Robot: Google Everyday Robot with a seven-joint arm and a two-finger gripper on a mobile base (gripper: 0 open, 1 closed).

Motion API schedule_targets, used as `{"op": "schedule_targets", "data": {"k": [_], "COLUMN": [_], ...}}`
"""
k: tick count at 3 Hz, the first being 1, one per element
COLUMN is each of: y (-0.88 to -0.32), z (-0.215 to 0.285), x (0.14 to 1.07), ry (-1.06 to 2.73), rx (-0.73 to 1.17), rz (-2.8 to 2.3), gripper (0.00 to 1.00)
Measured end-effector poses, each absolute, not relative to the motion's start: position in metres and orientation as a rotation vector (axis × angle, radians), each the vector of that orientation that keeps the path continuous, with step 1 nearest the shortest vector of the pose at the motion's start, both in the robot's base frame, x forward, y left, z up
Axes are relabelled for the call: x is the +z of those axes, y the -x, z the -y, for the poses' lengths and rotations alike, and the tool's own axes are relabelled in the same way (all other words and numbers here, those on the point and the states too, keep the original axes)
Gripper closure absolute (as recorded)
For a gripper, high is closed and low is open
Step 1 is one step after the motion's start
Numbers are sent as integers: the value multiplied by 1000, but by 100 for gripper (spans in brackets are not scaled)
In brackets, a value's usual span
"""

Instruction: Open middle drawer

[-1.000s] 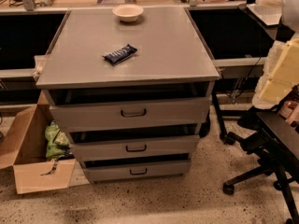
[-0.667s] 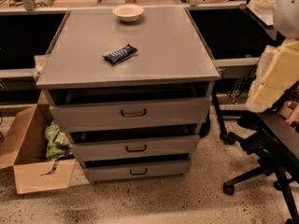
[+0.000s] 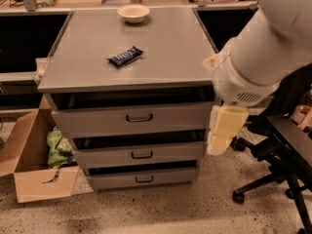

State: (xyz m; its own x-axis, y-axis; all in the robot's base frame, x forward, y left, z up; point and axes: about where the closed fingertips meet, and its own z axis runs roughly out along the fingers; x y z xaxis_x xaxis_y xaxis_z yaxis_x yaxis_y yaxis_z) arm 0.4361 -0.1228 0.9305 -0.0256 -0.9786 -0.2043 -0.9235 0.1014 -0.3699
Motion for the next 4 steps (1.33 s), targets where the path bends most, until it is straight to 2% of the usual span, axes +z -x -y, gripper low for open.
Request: {"op": "schedule_targets", "data": {"k": [1, 3, 4], "y": [-443, -445, -466], "z": [106, 107, 128], "x": [863, 841, 740], "ry": [1882, 1899, 1932], "rx": [-35, -2, 58], "rz": [-2047, -2059, -2107], "gripper": [0, 0, 0]}}
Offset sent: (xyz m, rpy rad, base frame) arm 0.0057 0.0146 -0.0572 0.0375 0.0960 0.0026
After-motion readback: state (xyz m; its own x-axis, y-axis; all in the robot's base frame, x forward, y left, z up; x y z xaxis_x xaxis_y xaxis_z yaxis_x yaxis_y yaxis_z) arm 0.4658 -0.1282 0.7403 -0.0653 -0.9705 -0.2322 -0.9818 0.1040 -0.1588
